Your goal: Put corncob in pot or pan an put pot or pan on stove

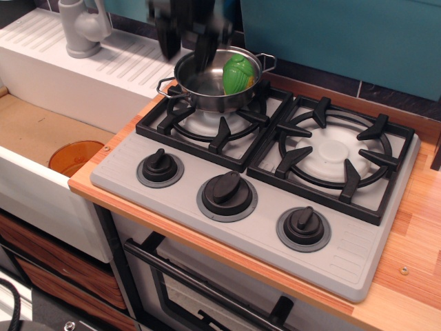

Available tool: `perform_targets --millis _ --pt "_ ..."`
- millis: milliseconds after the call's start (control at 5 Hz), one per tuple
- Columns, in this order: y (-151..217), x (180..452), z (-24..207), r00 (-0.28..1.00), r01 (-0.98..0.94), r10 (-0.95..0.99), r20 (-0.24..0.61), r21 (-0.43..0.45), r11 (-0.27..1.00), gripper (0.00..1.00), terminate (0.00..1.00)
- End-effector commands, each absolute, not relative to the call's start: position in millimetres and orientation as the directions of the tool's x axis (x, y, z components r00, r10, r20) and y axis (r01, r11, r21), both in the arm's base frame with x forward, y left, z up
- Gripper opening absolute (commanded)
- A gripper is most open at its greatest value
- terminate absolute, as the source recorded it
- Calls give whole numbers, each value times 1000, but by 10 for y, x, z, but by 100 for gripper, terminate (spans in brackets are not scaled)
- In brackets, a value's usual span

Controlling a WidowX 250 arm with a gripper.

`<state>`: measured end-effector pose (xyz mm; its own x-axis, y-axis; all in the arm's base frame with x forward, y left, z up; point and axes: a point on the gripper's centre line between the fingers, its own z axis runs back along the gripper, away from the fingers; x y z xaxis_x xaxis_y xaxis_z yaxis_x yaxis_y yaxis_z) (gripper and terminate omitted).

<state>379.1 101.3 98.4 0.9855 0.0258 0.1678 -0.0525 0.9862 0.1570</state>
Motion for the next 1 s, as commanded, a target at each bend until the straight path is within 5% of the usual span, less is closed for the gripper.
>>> perform_targets --millis 0,600,800 --pt "936 3960 1710 978 -51 12 207 182 982 100 0" --pt "805 3917 1875 980 -64 25 197 195 979 100 0" --pt "805 3917 1875 980 -64 25 197 195 979 100 100"
